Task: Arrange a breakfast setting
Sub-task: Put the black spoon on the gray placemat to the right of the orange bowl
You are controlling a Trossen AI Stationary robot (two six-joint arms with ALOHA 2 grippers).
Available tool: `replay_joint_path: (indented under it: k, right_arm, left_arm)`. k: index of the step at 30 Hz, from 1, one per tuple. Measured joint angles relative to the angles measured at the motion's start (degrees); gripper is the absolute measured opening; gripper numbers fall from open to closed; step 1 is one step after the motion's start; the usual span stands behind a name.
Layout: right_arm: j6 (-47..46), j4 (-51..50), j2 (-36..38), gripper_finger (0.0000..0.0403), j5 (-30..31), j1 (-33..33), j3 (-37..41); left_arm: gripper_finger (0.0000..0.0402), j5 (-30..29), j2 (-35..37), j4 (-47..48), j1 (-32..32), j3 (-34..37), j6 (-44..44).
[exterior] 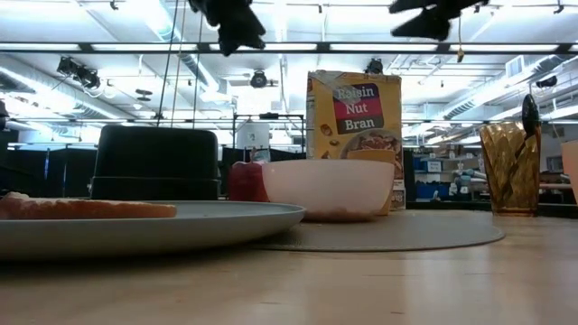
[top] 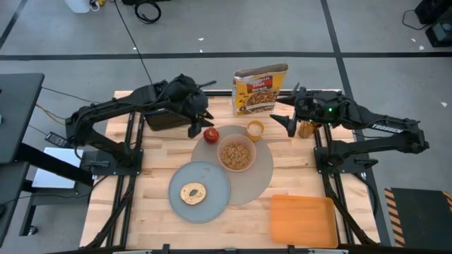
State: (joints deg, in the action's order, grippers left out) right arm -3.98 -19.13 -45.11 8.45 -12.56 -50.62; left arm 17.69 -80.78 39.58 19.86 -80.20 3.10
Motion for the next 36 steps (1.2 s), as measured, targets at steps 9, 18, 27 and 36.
replay_joint_path:
  k: [9, 18, 27, 36]
  right_arm:
    - [-7.4, -48.1, -3.1, 0.0278, 3.6, 3.1, -17.4]
    - [7.9, -70.4, -6.9, 0.0232, 2.4, 2.9, -21.1]
    - [31.4, -70.9, -11.6, 0.0211, 6.5, -3.7, -21.0]
    - [34.2, -70.8, -16.1, 0.0195, 3.1, -11.8, -21.0]
  left_arm:
    - [0.0154, -5.1, -0.1, -2.1, -7.9, 0.0, -3.9]
    - [0.0154, -8.7, -0.2, -12.5, -11.0, 0.0, -8.2]
    - [0.0154, -16.1, -0.2, -18.1, -15.8, 0.0, -10.5]
    - [0.0154, -17.1, -0.2, -19.6, -18.2, 0.0, -11.5]
